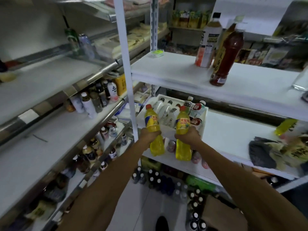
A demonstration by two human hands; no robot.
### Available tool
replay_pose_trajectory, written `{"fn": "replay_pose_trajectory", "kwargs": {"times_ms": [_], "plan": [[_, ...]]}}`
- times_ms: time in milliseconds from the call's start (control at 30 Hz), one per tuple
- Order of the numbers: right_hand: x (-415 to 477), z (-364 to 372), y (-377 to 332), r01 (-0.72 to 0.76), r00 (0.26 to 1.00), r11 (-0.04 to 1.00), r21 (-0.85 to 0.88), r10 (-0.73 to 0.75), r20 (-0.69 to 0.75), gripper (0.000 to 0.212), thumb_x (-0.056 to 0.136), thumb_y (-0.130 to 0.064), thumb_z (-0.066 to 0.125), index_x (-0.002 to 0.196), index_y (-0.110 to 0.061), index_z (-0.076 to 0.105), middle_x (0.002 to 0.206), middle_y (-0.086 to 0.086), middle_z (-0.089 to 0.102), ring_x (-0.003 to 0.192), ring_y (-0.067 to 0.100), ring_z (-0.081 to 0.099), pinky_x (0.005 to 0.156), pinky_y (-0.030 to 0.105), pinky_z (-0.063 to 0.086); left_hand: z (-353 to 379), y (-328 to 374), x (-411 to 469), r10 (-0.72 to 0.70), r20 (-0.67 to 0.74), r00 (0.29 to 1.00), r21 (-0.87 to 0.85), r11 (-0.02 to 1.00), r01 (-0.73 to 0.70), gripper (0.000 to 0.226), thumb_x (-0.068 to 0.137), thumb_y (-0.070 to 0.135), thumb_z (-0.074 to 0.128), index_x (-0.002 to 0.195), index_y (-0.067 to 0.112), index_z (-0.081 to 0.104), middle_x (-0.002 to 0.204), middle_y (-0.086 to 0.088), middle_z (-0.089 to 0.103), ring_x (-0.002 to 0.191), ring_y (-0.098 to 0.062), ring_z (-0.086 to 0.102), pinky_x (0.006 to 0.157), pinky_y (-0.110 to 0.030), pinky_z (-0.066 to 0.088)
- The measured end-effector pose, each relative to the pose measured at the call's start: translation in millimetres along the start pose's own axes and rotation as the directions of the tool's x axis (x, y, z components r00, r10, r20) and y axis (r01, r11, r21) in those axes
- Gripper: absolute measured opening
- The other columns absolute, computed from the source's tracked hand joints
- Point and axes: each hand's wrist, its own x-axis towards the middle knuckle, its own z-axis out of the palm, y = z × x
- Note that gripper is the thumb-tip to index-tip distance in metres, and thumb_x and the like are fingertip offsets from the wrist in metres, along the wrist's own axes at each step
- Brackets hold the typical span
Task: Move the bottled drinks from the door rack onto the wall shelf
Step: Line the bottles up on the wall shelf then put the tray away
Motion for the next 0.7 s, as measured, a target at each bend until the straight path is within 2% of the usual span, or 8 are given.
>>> {"fn": "replay_pose_trajectory", "kwargs": {"times_ms": [133,200,267,367,433,533,600,700], "plan": [[-55.0,-6.1,7.5,0.013,0.996,0.996,0.091,-0.004,-0.09,0.063,0.077,-0.03,0.081,0.124,-0.004,0.048,0.107,0.005,0.054,0.105,0.028,0.059,0.076,0.03,0.045,-13.2,-17.5,-41.1,0.096,-0.018,0.995,0.012,0.995,-0.096,0.063,0.064,0.026,0.089,0.117,0.006,0.061,0.113,-0.015,0.067,0.096,-0.029,0.067,0.083,-0.044,0.058],[-81.8,-10.3,2.6,0.038,0.991,0.992,0.121,-0.023,-0.128,0.056,0.077,-0.029,0.081,0.118,-0.005,0.051,0.102,0.005,0.055,0.095,0.023,0.057,0.075,0.029,0.044,-17.8,-19.5,-62.9,0.165,-0.046,0.985,0.034,0.986,-0.164,0.072,0.058,0.034,0.089,0.117,0.006,0.059,0.112,-0.015,0.067,0.095,-0.029,0.067,0.082,-0.044,0.057],[-102.7,-13.9,-7.1,0.071,0.987,0.991,0.117,-0.053,-0.152,0.067,0.072,-0.036,0.083,0.121,-0.006,0.049,0.11,0.007,0.059,0.099,0.024,0.06,0.08,0.032,0.048,-22.1,-14.0,-87.4,0.224,-0.086,0.971,0.092,0.972,-0.216,0.084,0.057,0.045,0.086,0.123,0.007,0.051,0.117,-0.012,0.064,0.101,-0.03,0.064,0.084,-0.042,0.055],[-127.5,-18.8,-28.5,0.172,0.973,0.981,0.091,-0.155,-0.174,0.077,0.067,-0.043,0.084,0.125,-0.008,0.046,0.117,0.009,0.061,0.104,0.029,0.061,0.082,0.037,0.051,-37.1,-2.8,-117.4,0.296,-0.173,0.939,0.127,0.953,-0.276,0.075,0.069,0.041,0.083,0.124,0.006,0.046,0.117,-0.008,0.061,0.105,-0.028,0.061,0.084,-0.035,0.05],[-139.0,-20.8,-45.9,0.243,0.96,0.968,0.068,-0.23,-0.161,0.075,0.065,-0.047,0.084,0.119,-0.01,0.048,0.111,0.006,0.061,0.1,0.028,0.062,0.08,0.038,0.051,-53.0,3.5,-129.1,0.325,-0.229,0.918,0.124,0.945,-0.304,0.075,0.064,0.044,0.084,0.119,0.008,0.048,0.112,-0.009,0.064,0.103,-0.03,0.063,0.085,-0.04,0.053],[-154.0,-18.6,-77.4,0.348,0.932,0.936,0.048,-0.34,-0.129,0.071,0.064,-0.046,0.085,0.115,-0.012,0.049,0.1,0.002,0.058,0.098,0.027,0.063,0.074,0.034,0.048,-86.5,9.5,-157.0,0.329,-0.334,0.883,0.129,0.944,-0.303,0.072,0.07,0.036,0.083,0.123,0.007,0.044,0.113,-0.005,0.062,0.105,-0.029,0.061,0.084,-0.033,0.048],[-161.9,-11.0,-98.7,0.403,0.914,0.911,0.089,-0.395,-0.096,0.07,0.063,-0.041,0.087,0.115,-0.012,0.05,0.104,0.005,0.062,0.099,0.029,0.063,0.076,0.035,0.049,-110.6,6.1,-175.2,0.318,-0.413,0.853,0.126,0.948,-0.292,0.064,0.074,0.031,0.081,0.122,0.009,0.044,0.114,-0.01,0.062,0.105,-0.031,0.061,0.077,-0.032,0.045],[-178.7,9.0,-127.6,0.463,0.885,0.878,0.122,-0.466,-0.007,0.074,0.059,-0.038,0.089,0.115,-0.013,0.049,0.111,0.01,0.065,0.1,0.031,0.064,0.079,0.038,0.052,-146.4,-12.0,-203.5,0.302,-0.537,0.788,0.17,0.953,-0.249,0.056,0.075,0.034,0.079,0.112,0.013,0.044,0.111,-0.011,0.063,0.102,-0.033,0.061,0.071,-0.032,0.041]]}}
